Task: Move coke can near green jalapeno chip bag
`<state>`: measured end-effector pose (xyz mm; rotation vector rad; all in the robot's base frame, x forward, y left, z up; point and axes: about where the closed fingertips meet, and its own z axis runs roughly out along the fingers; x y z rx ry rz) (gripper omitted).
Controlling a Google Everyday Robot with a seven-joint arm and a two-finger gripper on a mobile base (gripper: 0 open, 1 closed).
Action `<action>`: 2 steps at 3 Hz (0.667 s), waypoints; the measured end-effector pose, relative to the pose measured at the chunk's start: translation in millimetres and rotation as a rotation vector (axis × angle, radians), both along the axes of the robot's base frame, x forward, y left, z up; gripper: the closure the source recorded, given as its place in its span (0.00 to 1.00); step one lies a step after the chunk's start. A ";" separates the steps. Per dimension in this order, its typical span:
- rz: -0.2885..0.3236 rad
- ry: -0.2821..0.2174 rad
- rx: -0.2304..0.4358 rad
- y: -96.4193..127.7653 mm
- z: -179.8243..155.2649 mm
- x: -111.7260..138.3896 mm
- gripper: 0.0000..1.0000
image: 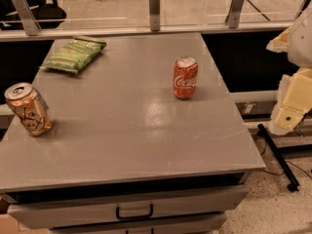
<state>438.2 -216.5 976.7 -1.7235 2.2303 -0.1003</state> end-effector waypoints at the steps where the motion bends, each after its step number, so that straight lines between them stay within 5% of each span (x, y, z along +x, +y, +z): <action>1: 0.000 0.000 0.000 0.0 0.0 0.1 0.00; 2: 0.022 -0.015 0.045 9.3 -8.6 23.1 0.00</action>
Offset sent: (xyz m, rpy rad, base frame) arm 0.0562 0.0212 -0.0249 0.1108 -0.0188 0.0545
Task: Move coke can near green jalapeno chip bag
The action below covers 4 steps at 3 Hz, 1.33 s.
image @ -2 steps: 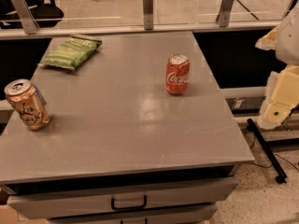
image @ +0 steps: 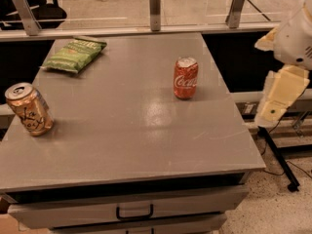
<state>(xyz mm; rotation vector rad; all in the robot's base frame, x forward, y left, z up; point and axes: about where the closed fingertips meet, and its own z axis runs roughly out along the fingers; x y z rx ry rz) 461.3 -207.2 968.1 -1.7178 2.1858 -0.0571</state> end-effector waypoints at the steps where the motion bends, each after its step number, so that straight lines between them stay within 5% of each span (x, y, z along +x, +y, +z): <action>1: -0.043 -0.024 0.133 12.4 -22.6 50.0 0.00; 3: -0.132 -0.042 0.443 53.6 -65.3 147.0 0.00; 4: -0.179 0.002 0.547 62.4 -82.1 173.7 0.00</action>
Offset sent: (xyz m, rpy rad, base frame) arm 0.1701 0.0640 -0.0696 0.5140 -0.0468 -0.1522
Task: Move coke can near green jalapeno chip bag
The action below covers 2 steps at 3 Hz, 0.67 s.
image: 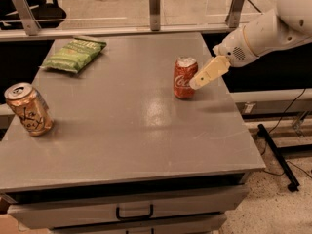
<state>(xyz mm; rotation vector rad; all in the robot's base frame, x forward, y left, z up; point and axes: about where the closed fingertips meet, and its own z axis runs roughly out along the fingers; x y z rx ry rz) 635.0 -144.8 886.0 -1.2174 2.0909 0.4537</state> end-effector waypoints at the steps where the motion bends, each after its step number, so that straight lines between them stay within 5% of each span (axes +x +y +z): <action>1: 0.006 0.058 0.079 16.6 -11.0 3.9 0.00; 2: 0.022 0.091 0.138 30.7 -17.1 5.7 0.18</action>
Offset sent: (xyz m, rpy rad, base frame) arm 0.0077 0.0429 -0.0203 0.2132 0.1251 0.0346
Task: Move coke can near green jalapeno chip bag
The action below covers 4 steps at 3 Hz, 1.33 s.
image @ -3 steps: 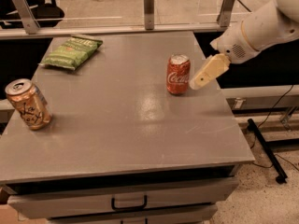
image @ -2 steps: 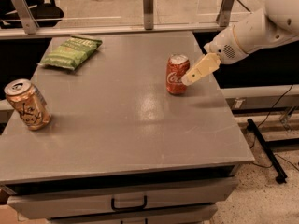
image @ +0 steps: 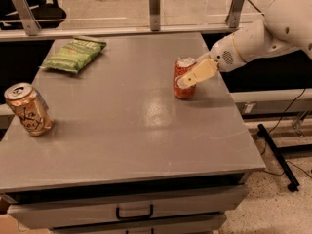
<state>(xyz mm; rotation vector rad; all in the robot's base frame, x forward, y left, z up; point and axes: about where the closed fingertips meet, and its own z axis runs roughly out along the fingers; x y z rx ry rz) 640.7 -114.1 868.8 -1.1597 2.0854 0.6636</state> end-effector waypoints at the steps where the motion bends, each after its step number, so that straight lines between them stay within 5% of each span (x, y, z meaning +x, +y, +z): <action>1: 0.051 0.015 0.052 23.4 7.4 -7.8 0.42; 2: 0.130 0.025 0.110 46.2 21.0 -20.1 0.64; 3: 0.162 -0.043 0.178 47.4 49.0 -7.7 0.88; 4: 0.161 -0.061 0.184 47.6 57.5 -4.6 1.00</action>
Offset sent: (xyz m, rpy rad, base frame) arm -0.0380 0.0691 0.0430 0.1854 0.0338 0.2282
